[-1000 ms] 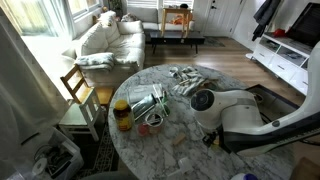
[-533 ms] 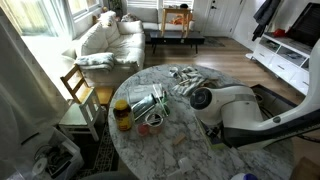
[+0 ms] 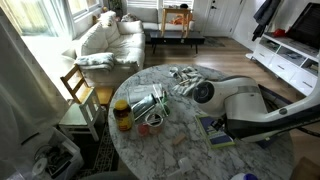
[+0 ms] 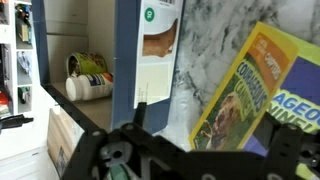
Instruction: Open the book and put a wooden block on the opened page
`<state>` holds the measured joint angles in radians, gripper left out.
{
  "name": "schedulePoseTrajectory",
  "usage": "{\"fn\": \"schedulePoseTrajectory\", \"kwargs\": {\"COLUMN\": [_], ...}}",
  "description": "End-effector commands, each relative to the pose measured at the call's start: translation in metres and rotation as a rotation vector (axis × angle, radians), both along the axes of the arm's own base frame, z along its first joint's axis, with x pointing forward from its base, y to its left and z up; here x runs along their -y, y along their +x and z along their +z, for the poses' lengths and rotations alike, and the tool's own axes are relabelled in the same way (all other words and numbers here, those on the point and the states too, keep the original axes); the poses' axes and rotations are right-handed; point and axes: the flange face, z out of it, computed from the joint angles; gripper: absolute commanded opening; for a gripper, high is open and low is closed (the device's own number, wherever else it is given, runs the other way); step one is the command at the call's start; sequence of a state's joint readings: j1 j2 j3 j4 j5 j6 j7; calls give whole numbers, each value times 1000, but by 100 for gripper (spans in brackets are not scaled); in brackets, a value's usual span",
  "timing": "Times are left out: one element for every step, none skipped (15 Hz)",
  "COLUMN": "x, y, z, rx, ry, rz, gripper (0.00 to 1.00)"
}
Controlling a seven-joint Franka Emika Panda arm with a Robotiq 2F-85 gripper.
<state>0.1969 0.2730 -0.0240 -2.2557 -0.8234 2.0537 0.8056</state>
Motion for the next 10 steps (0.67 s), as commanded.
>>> {"fn": "schedulePoseTrajectory", "kwargs": {"x": [19,24,29,34,39,44,47,47,46,44], "y": [-7,-9,-12,-14,-16,-18,-19,-19,-19,-17], "z": [16,17,17,16,16,14,13,14,16,19], "rx": [6,-12,-26,-36,-44,-53,-57,-58,-53,-46], "ry": [-67,-84,-95,-110,-119,-127,-130,-127,-118,-107], "rz": [-35,-43,-55,-70,-82,-94,-104,-106,-106,-105], "gripper": [100,100,100,100,100,100,100,100,100,100]}}
